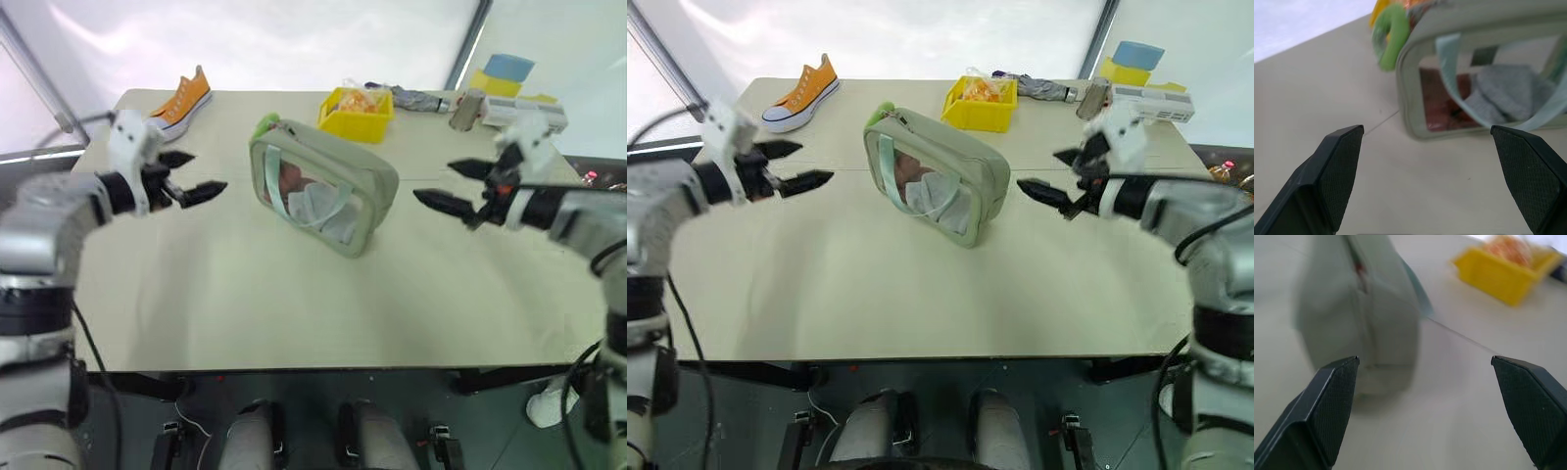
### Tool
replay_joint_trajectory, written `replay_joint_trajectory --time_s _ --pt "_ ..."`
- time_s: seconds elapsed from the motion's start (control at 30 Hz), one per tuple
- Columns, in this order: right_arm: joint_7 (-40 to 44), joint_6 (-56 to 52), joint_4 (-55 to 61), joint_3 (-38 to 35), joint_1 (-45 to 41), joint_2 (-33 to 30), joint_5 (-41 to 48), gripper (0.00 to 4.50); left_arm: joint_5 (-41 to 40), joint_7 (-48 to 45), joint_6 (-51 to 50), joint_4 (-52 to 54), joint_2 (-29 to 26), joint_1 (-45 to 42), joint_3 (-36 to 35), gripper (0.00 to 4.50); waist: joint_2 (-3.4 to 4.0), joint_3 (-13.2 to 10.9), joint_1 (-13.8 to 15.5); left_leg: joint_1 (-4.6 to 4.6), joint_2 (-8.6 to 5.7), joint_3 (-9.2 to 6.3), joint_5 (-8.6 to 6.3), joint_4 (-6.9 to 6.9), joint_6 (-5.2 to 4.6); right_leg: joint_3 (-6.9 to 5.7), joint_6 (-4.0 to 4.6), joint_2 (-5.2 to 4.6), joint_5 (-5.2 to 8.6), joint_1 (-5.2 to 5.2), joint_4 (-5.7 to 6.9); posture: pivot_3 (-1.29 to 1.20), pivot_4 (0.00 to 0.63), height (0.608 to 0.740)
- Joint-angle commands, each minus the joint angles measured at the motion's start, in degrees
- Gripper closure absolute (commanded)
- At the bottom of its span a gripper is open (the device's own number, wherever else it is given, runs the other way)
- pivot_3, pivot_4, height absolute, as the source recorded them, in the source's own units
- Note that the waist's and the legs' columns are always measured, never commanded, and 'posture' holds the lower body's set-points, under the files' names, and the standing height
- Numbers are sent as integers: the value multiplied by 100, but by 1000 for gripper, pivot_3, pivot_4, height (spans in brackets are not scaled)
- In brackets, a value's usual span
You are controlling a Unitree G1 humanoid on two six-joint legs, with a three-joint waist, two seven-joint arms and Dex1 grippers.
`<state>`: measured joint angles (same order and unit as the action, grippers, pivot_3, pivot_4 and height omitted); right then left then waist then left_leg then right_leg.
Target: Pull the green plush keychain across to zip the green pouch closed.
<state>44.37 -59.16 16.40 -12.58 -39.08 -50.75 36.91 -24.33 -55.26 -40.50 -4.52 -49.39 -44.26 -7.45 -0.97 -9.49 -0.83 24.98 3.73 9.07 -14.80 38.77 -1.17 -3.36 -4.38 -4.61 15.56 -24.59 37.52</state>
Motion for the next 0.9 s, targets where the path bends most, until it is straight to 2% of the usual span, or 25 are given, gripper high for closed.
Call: replay_joint_trajectory --time_s 0.03,0.27,0.5,0.7,0.83,0.9 --pt "470 -157 13 70 -339 -155 427 0 -117 -633 124 -391 -229 -465 63 60 -2 1 0 0 0 0 -1 -1 -1 0 0 0 0 2 -3 0 150 740" --pt "366 7 9 317 -518 -120 269 0 159 -706 567 -776 -172 -708 157 60 -2 1 5 26 -1 3 7 16 10 1 -3 -1 -2 -16 0 0 150 740" --pt "-174 -101 -70 468 -1147 345 273 0 300 -647 866 -875 -75 -701 190 60 -3 0 -3 42 -1 6 14 27 21 1 -5 2 -3 -34 9 0 150 740" --pt "-1085 29 -558 1291 -2023 1380 -469 0 -220 -871 260 398 -17 -562 245 60 -3 0 -20 46 1 12 15 31 23 5 -5 1 -2 -48 27 0 150 740" --pt "-1227 278 -980 1865 -2299 1957 -921 0 -304 -618 66 1017 55 -349 246 60 -3 0 -8 49 -2 14 16 33 25 11 -4 -1 -2 -57 44 0 150 740" --pt "-1081 378 -1172 2203 -2356 2049 -1134 0 -289 -543 39 1275 21 -165 250 60 -3 0 -10 48 -2 15 17 35 25 12 -4 -1 -2 -56 46 0 150 740"
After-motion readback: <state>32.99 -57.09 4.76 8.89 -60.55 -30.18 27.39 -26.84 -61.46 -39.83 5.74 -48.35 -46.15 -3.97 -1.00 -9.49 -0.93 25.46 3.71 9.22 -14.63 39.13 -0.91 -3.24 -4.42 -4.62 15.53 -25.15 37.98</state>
